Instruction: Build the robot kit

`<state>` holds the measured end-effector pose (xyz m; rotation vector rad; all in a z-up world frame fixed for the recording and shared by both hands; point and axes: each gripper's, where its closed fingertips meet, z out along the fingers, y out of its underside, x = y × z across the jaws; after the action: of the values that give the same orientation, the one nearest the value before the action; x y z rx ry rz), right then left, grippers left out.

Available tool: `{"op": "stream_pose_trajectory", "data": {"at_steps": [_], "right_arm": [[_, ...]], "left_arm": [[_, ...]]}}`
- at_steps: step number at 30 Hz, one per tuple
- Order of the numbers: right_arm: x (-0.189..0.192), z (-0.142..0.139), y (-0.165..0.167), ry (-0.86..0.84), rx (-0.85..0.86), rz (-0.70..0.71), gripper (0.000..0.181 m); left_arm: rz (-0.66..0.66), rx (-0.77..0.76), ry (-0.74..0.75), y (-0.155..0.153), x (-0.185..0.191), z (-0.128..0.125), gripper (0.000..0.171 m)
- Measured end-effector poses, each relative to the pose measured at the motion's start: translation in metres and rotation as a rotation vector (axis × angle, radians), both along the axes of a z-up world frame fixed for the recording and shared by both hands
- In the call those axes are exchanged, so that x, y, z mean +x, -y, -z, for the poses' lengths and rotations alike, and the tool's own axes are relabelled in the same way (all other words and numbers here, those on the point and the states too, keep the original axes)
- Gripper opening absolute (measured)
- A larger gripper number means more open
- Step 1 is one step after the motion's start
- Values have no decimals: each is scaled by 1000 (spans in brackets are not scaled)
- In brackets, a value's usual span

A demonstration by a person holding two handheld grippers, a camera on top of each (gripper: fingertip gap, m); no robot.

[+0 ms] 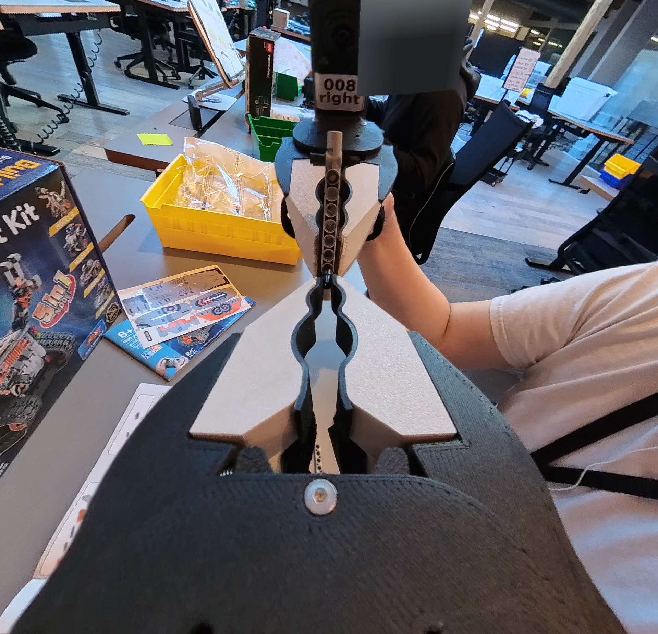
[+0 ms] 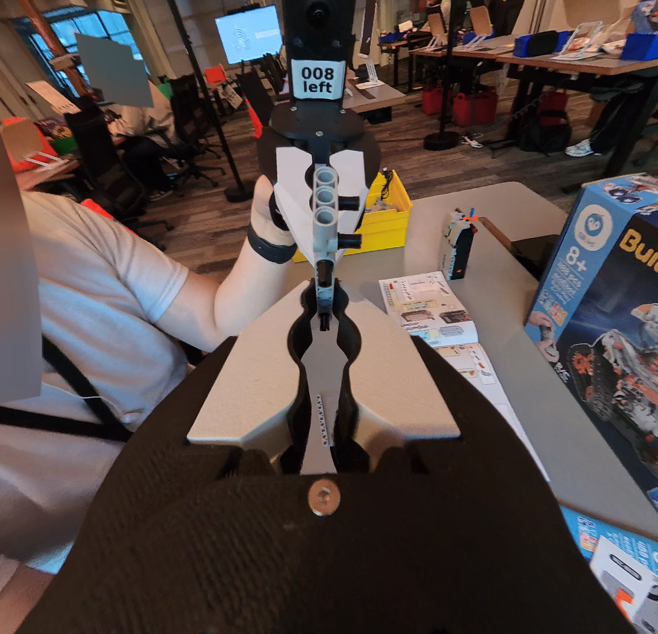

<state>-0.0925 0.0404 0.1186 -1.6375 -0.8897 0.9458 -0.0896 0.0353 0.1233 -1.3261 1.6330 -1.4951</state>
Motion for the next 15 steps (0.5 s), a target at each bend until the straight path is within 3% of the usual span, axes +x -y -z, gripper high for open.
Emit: {"op": "stream_pose_trajectory", "data": {"at_steps": [4,15], "right_arm": [[0,5,0,89,36,41,7],[3,13,-3,212,121,90,7]], "left_arm": [[-19,49,-27,0,0,4,2],[-13,-36,-46,-3,2,8,2]]}}
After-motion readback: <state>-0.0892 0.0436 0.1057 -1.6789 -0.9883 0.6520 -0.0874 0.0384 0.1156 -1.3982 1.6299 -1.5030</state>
